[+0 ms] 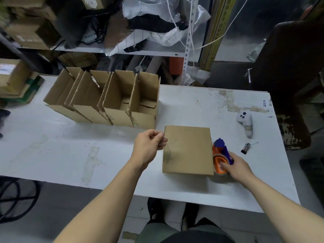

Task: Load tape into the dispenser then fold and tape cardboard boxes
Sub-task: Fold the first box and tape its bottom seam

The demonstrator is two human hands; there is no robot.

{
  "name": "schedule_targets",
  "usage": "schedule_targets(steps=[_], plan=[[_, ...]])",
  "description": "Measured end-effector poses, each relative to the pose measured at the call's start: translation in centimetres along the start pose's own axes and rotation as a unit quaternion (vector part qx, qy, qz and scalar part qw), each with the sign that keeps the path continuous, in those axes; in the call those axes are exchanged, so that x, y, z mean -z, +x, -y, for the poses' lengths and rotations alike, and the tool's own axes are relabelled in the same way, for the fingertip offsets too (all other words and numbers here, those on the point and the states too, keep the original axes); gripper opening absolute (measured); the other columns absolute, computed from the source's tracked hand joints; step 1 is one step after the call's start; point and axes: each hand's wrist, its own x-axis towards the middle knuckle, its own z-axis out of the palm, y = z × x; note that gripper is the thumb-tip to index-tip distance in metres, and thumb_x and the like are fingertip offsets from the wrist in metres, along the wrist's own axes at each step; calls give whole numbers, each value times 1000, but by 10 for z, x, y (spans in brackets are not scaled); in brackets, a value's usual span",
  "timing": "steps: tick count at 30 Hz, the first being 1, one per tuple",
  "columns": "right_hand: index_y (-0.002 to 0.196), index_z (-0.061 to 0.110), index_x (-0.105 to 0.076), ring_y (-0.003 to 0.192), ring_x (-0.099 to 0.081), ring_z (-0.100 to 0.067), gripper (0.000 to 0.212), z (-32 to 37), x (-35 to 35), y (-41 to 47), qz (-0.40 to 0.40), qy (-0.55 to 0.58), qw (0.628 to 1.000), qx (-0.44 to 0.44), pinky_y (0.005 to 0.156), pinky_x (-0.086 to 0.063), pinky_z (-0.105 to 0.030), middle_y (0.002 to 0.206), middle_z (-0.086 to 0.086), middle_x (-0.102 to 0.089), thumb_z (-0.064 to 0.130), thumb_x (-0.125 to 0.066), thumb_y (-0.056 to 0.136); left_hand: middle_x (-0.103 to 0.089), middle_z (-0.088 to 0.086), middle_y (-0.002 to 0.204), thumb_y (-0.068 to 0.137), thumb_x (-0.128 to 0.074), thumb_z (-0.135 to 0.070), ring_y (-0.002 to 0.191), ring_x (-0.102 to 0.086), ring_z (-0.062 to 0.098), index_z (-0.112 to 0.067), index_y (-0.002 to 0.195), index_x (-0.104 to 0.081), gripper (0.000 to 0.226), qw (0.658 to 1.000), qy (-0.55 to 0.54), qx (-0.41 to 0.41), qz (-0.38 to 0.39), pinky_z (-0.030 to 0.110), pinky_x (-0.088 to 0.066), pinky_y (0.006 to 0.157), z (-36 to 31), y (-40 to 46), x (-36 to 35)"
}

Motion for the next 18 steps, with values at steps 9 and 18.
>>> schedule_targets(steps=[9, 18], plan=[[137, 21, -60, 130, -45, -25, 46, 93, 8, -28, -166, 30, 979, 112, 110, -40, -38, 132, -2, -57, 18, -68, 92, -79, 9, 87, 104, -63, -15, 73, -69, 13, -3, 104, -72, 15, 999, -12, 3, 37, 26, -60, 73, 8, 7, -2], [107, 9, -69, 75, -68, -14, 22, 189, -58, -37, 169, 313, 934, 25, 58, -51, -26, 93, -8, -70, 19, -80, 92, -78, 2, 82, 103, -65, -16, 74, -69, 13, -7, 99, -73, 13, 999, -9, 23, 25, 28, -60, 73, 27, 24, 3]])
